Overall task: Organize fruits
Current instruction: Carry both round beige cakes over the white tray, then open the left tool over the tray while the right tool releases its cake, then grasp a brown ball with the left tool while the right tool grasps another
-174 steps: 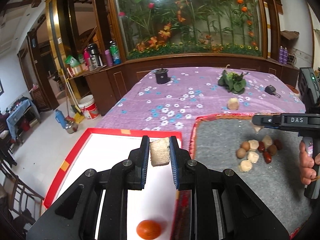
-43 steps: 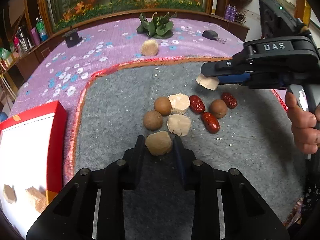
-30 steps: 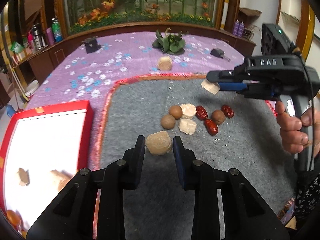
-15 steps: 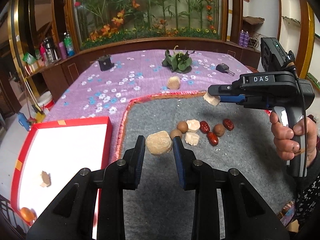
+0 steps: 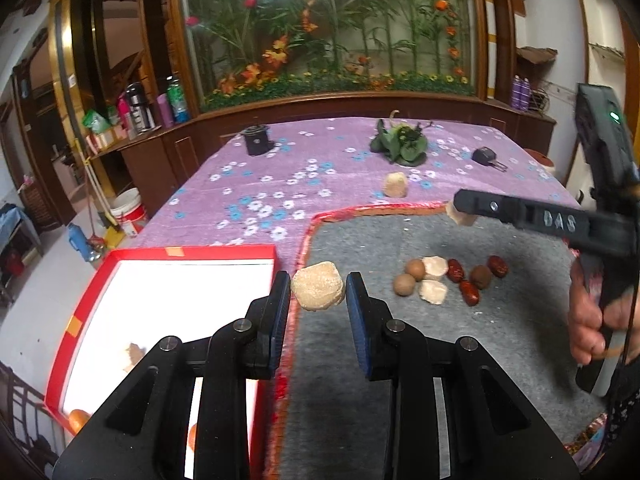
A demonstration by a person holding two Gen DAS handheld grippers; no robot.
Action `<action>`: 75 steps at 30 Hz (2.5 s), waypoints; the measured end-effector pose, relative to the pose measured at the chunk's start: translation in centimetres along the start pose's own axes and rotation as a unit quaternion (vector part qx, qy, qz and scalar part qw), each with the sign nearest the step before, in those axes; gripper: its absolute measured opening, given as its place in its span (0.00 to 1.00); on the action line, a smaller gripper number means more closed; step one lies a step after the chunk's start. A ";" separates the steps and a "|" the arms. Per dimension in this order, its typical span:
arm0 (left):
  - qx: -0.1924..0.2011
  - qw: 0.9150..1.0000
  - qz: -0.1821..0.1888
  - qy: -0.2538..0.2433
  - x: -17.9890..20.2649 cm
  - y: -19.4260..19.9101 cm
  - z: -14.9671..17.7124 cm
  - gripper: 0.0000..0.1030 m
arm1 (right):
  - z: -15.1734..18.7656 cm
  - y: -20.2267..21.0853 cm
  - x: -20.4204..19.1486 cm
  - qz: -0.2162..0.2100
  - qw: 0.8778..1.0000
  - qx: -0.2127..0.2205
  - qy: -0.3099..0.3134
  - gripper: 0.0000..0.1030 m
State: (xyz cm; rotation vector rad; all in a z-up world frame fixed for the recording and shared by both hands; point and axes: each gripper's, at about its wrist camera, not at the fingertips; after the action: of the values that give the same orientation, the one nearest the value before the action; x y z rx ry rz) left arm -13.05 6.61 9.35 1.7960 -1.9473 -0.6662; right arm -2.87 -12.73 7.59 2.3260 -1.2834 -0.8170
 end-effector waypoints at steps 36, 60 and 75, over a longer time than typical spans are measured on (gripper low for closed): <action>-0.027 0.982 -0.129 0.134 -15.3 2.1 8.8 0.27 | 8.8 -7.4 -23.4 -0.053 0.977 -0.077 0.190 0.27; -0.035 0.993 -0.089 0.070 -9.6 2.1 6.3 0.54 | 6.6 -2.6 -13.4 -0.004 0.993 -0.055 0.109 0.35; -0.060 0.998 0.017 -0.022 -0.1 -0.9 3.0 0.54 | 6.5 1.6 1.0 0.088 0.991 -0.099 0.009 0.35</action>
State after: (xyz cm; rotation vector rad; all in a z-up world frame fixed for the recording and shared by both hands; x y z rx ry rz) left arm -14.11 6.89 6.44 1.6855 -1.9194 -0.7994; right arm -7.63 -14.69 3.23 2.0292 -1.3145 -0.8213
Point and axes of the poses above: each gripper's, at about its wrist camera, not at the fingertips, and y roughly against the way its jaws point, x to its right, z to its underside, and after that the axes turned 8 degrees about z, right-handed
